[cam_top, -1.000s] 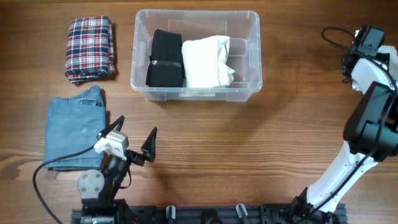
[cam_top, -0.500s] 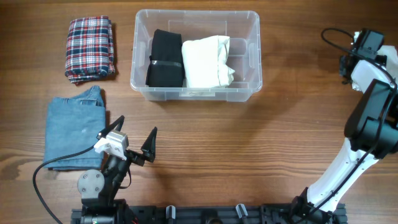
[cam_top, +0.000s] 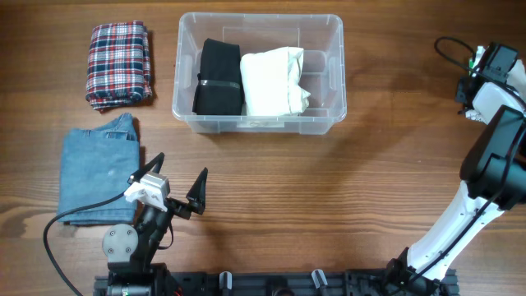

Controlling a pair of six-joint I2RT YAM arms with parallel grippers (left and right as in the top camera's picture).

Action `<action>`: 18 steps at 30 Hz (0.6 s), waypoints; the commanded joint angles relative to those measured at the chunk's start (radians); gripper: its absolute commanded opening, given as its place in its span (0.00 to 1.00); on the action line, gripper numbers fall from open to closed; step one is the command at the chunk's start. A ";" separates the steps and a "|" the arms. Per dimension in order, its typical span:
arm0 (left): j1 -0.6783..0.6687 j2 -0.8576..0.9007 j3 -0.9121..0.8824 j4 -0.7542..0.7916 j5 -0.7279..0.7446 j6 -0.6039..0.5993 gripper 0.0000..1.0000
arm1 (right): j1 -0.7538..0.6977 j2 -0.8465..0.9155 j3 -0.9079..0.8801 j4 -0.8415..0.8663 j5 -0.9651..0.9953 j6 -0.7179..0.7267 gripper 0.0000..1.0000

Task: Pack container
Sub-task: 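Move the right gripper to the white item with green patch and grasp, then carry the white green-patch item with the right gripper over the container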

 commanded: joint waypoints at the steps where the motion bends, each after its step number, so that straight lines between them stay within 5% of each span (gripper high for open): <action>1: 0.008 -0.006 -0.006 0.002 -0.002 0.012 1.00 | -0.012 0.051 -0.014 -0.037 -0.002 0.071 0.14; 9: 0.008 -0.006 -0.006 0.002 -0.002 0.012 1.00 | -0.012 -0.098 0.008 -0.065 0.096 0.142 0.05; 18: 0.008 -0.006 -0.006 0.002 -0.002 0.012 1.00 | 0.049 -0.519 0.009 -0.095 0.063 0.179 0.04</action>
